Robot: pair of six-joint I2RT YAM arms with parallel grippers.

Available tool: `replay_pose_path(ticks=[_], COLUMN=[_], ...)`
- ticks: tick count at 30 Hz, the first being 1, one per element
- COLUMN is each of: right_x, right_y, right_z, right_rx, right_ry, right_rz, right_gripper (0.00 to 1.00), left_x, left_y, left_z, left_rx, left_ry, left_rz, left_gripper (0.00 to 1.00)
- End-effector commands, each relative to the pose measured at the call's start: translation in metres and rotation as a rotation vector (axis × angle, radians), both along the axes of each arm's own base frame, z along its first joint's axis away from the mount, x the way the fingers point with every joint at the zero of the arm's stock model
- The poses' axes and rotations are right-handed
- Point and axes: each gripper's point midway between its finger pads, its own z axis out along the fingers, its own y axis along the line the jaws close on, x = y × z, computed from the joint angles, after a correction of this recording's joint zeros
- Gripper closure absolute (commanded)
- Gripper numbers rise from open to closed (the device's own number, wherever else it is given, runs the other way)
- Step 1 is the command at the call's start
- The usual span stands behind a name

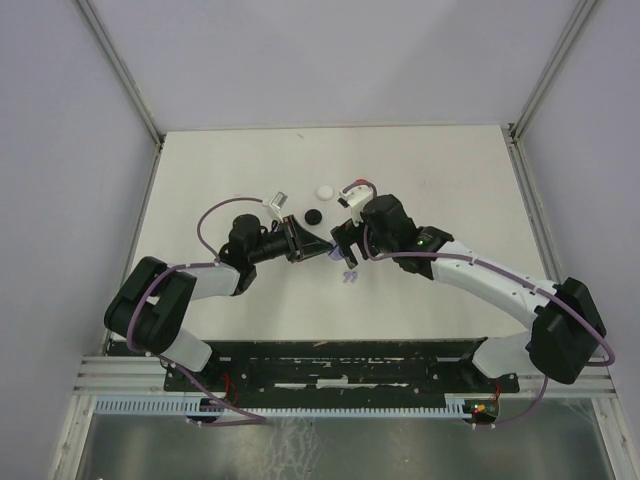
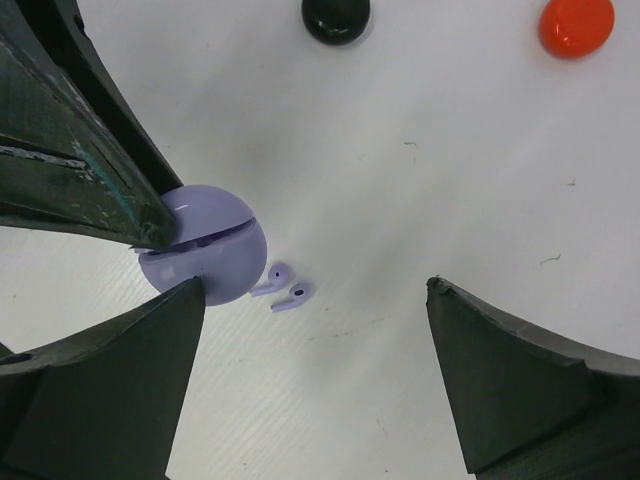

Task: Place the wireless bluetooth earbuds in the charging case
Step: Open the charging case, then pick up the earbud from the center of the board.

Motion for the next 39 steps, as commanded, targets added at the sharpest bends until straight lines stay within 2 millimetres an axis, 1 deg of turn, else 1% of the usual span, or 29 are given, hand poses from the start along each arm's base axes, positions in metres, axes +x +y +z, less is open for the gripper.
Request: replay_pose_path(ticks=[1,8,13,16,20,21,23,24,26,28,32,34,37,39], right_x=[0.009,0.013,0.018,0.017,0.015,0.014,0.012,0.009,0.008,0.006,0.002,0.001,-0.001,-0.001], right_y=[0.001,0.005,0.004,-0.004,-0.020,-0.023,-0.027,-0.028,-0.029,-0.027,-0.023,-0.022,-0.019,-0.017], right_z=[-0.005,-0.016,-0.015,-0.010,-0.007,-0.009,-0.019,-0.027,-0.041,-0.054,-0.077,-0.085,-0.092,-0.097], right_rx=[0.012,0.012,0.024,0.030,0.042,0.039,0.013,-0.007,-0.033,-0.053,-0.083,-0.089,-0.092,-0.094], right_ry=[-0.011,-0.001,-0.016,-0.035,-0.054,-0.046,-0.010,0.017,0.065,0.113,0.189,0.211,0.238,0.253], right_rz=[-0.041,-0.048,-0.067,-0.092,-0.154,-0.164,-0.184,-0.187,-0.203,-0.209,-0.216,-0.218,-0.214,-0.210], right_gripper=[0.00,0.01,0.00,0.01,0.00,0.00,0.00,0.02,0.06,0.13,0.34,0.40,0.46,0.47], left_x=[0.006,0.005,0.003,0.008,0.028,0.033,0.043,0.048,0.050,0.048,0.043,0.042,0.041,0.042], left_y=[-0.005,-0.004,-0.004,-0.001,0.017,0.024,0.039,0.049,0.061,0.068,0.071,0.071,0.072,0.071], left_z=[0.037,0.041,0.043,0.039,0.038,0.038,0.040,0.040,0.043,0.049,0.044,0.042,0.040,0.040], left_rx=[-0.073,-0.090,-0.121,-0.122,-0.147,-0.164,-0.213,-0.241,-0.301,-0.357,-0.372,-0.367,-0.364,-0.363], left_ry=[-0.078,-0.081,-0.070,-0.048,-0.004,0.009,0.033,0.045,0.058,0.049,0.061,0.066,0.067,0.066], left_rz=[0.004,0.007,0.001,0.032,0.143,0.181,0.262,0.302,0.347,0.363,0.366,0.367,0.368,0.366], left_gripper=[0.97,0.97,0.97,0.97,0.97,0.97,0.97,0.97,0.97,0.97,0.97,0.97,0.97,0.97])
